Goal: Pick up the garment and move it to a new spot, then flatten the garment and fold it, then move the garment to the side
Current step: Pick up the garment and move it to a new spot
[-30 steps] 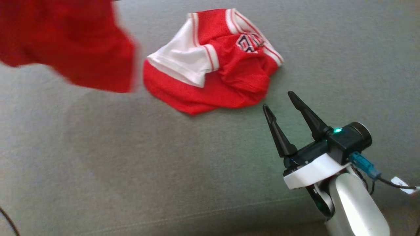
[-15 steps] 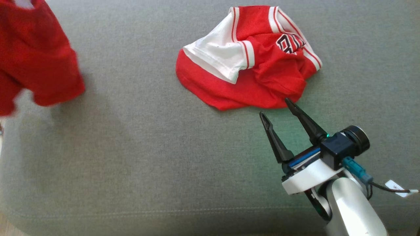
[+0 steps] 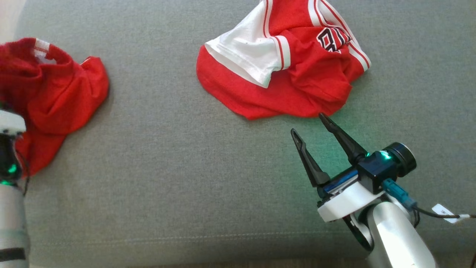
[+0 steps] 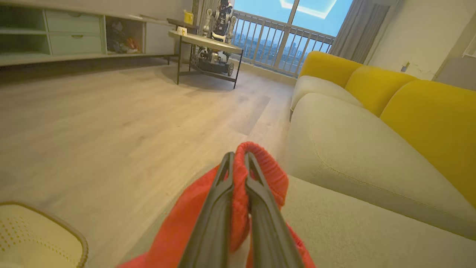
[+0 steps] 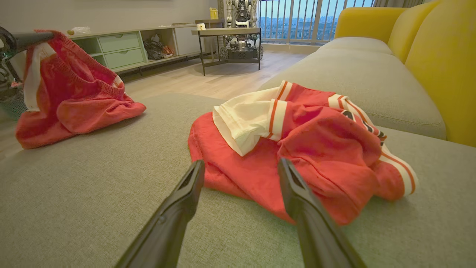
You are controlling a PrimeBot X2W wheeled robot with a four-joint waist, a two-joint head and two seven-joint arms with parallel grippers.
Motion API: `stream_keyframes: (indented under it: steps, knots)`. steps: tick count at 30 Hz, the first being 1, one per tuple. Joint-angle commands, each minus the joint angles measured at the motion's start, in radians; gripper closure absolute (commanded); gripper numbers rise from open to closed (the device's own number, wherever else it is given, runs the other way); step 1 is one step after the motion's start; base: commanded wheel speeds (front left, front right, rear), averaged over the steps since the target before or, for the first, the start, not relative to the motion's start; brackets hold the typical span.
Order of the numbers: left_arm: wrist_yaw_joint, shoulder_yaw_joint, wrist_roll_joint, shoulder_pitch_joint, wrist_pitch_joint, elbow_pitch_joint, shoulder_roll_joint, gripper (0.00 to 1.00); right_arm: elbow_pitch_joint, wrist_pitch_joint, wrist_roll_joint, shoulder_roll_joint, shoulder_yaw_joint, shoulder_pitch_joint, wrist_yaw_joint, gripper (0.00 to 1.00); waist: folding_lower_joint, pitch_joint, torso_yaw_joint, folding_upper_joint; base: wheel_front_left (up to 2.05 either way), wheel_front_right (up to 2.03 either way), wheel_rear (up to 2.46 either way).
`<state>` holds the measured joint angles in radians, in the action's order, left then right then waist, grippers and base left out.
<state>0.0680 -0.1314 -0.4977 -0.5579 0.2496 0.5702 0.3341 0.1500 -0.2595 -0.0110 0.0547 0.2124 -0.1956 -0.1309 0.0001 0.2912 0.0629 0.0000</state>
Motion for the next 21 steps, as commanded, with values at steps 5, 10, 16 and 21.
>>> stream_keyframes:
  steps: [5,10,16,21]
  knots:
    - [0.045,-0.097,-0.015,-0.004,0.012,0.033,0.022,0.0,-0.027,-0.002,0.008,-0.005,0.03,-0.035,0.0,0.0,-0.0001,-0.005,-0.023,0.0,0.0,0.0,0.0]
    - [0.048,-0.164,0.08,0.069,0.012,-0.122,-0.003,0.0,-0.028,-0.002,0.03,-0.005,0.013,-0.029,0.0,0.0,-0.0001,-0.041,-0.037,0.0,0.0,0.0,0.0]
    - [0.032,-0.181,0.214,0.273,0.012,-0.416,-0.159,0.0,-0.024,-0.002,0.062,-0.005,0.0,-0.007,0.0,0.0,-0.0001,-0.117,-0.044,0.0,0.0,0.0,0.0]
    - [0.025,-0.148,0.298,0.436,0.012,-0.587,-0.251,0.0,-0.025,-0.002,0.076,-0.005,-0.007,0.011,0.0,0.0,-0.0001,-0.164,-0.044,0.0,0.0,0.0,0.0]
